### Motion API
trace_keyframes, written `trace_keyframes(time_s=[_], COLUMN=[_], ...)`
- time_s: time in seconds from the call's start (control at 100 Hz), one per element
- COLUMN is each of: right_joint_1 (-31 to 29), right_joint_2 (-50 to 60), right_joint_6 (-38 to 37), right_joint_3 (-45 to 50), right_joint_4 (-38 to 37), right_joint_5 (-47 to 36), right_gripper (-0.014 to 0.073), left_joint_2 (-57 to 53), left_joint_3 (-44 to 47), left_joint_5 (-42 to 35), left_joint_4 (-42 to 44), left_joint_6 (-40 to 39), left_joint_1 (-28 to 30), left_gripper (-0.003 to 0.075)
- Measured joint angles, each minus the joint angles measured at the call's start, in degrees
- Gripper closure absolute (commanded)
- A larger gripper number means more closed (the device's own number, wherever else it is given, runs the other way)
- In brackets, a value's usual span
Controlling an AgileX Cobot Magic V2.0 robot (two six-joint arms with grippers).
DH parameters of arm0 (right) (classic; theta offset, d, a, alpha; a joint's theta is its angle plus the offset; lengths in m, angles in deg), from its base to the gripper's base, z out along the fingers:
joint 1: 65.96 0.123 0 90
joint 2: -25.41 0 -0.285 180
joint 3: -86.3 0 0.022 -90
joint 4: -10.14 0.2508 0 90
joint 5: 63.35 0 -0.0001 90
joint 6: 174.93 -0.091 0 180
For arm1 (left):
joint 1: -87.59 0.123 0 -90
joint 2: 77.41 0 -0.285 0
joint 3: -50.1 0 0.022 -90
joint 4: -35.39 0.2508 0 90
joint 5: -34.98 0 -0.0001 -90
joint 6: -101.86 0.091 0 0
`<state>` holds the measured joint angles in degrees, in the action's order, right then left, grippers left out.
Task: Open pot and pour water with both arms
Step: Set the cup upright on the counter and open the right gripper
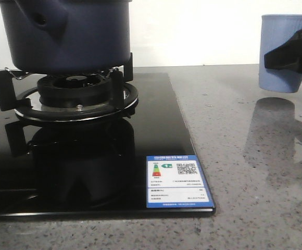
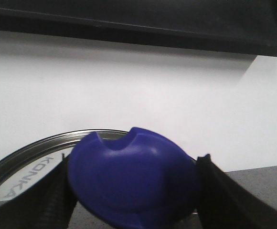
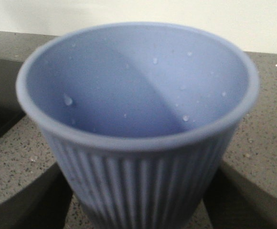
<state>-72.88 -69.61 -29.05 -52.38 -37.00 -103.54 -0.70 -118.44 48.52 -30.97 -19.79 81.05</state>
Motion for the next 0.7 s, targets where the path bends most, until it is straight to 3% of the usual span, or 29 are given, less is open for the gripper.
trace_keyframes(time_s=[0.47,0.7], right_joint_1=[0.0,0.0], right_joint_2=[-1.2,-1.2], right_joint_6=[0.3,0.3], right_joint_3=[0.0,0.0], right_joint_4=[0.1,0.1], right_joint_5=[-0.8,-1.0], right_gripper=[0.0246,0.0074], left_joint_2=[0.0,0.0], left_joint_3=[0.0,0.0], left_joint_5=[0.0,0.0], left_joint_4=[0.0,0.0], left_joint_6=[0.0,0.0], left_joint_1=[0.0,0.0], left_gripper=[0.0323,0.0323])
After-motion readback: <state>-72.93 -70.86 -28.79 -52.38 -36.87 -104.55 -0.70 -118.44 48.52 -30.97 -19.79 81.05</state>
